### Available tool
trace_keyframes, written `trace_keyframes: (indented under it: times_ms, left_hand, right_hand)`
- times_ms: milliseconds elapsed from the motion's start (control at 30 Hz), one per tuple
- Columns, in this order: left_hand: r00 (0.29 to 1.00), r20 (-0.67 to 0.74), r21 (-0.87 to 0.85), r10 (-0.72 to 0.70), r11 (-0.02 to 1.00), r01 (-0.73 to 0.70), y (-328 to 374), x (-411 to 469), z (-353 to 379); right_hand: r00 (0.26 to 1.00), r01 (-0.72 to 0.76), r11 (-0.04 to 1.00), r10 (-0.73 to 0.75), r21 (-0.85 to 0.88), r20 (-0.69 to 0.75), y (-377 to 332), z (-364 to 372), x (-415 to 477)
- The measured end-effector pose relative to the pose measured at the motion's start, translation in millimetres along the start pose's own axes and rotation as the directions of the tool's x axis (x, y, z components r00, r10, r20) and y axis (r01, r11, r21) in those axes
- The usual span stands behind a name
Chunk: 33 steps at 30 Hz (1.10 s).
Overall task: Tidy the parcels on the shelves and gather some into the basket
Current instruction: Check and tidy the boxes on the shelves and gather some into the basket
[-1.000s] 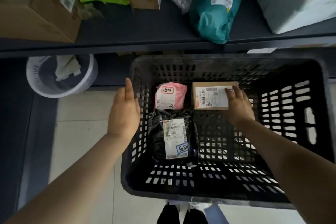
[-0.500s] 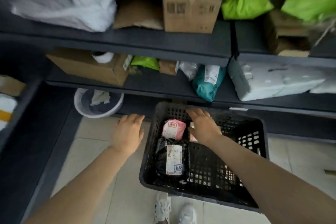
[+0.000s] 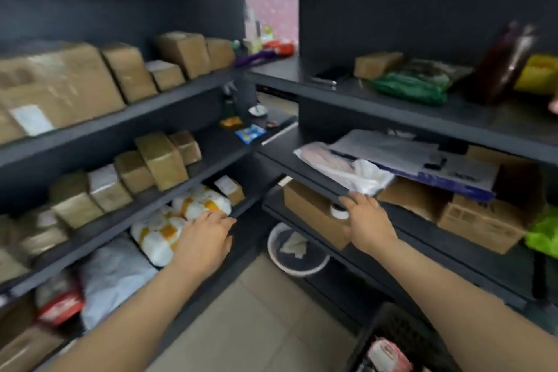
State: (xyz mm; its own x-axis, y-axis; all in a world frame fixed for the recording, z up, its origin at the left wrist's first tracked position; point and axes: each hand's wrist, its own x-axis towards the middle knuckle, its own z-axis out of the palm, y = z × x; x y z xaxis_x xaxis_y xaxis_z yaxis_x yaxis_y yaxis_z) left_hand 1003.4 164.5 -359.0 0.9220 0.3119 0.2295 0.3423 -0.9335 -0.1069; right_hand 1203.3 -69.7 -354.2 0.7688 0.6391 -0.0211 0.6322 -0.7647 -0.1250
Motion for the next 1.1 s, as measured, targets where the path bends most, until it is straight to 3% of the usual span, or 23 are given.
trace_keyframes:
  times_ms: [167,533,733,1100]
  left_hand:
    - [0.974,-0.100,0.004,-0.203,0.979,0.205,-96,-7,-65]
    - [0.909,-0.362,-0.048,-0.207,0.978,0.203,-263,8,-139]
    - [0.905,-0.373,-0.092,-0.206,0.978,0.185,-295,36,-139]
    - [0.928,-0.349,-0.051,-0.128,0.992,0.118,-287,154,-128]
  right_hand:
    - [0.973,0.187,0.982,-0.185,0.007,-0.136,-114,-52,41]
    - [0.901,0.339,0.937,-0.297,0.084,-0.318,-308,-109,106]
    - [0.904,0.350,0.932,-0.310,0.094,-0.295,-335,-94,132]
    - [0.906,0.334,0.911,-0.238,0.243,-0.351,-299,-107,261]
